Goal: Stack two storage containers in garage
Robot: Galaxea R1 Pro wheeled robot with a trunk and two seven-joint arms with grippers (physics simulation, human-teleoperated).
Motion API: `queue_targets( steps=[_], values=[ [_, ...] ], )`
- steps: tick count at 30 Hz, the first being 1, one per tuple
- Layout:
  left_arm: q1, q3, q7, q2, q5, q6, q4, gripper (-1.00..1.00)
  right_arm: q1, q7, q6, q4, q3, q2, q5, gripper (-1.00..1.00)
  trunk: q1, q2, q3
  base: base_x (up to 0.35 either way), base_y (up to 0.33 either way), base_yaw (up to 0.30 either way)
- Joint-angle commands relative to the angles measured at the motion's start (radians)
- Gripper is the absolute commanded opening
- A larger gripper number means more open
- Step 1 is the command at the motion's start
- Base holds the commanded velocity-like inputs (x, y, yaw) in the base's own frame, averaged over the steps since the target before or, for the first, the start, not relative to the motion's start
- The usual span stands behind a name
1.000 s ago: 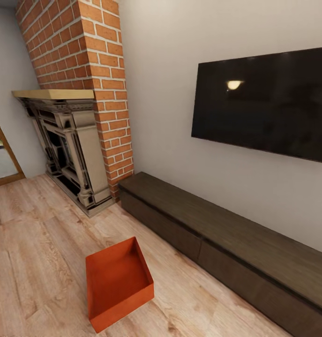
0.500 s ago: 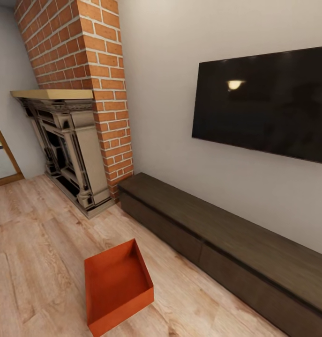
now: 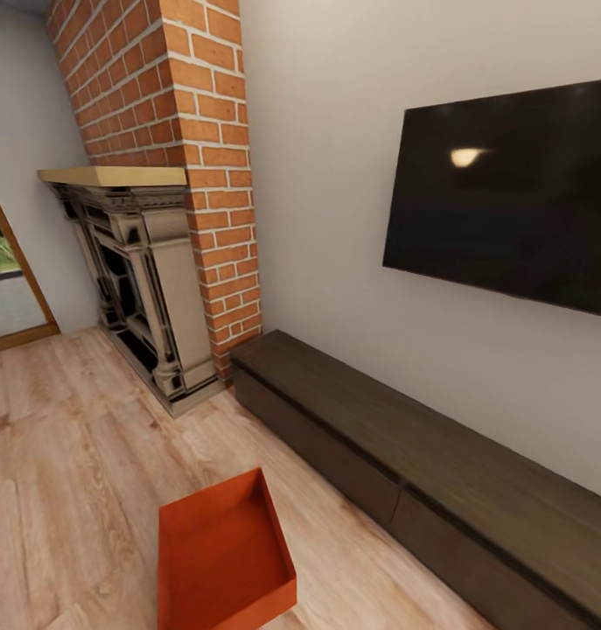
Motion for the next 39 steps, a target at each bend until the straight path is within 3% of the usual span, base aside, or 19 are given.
queue_targets(
  steps=[1,7,33,39],
  values=[
    [-0.001,-0.001,0.002,0.000,0.009,0.000,0.000,1.00,-0.001,-0.001,-0.006,0.003,0.008,0.001,-0.010,1.00,0.000,0.000,-0.001,0.300,0.000,0.265],
    [-0.001,-0.001,0.002,0.000,0.009,0.000,0.000,1.00,-0.001,-0.002,-0.006,0.003,0.008,0.001,-0.010,1.00,0.000,0.000,-0.001,0.195,0.000,0.268],
    [0.000,0.003,0.003,0.000,0.009,-0.002,0.000,1.00,-0.001,-0.002,-0.006,0.003,0.008,0.001,-0.010,1.00,0.000,0.000,-0.001,0.012,-0.001,0.269],
    [0.000,0.005,0.002,0.001,0.016,-0.001,0.000,1.00,-0.001,-0.002,-0.006,0.003,0.008,-0.001,-0.010,1.00,0.000,0.000,-0.001,0.239,-0.099,0.082]
  ],
)
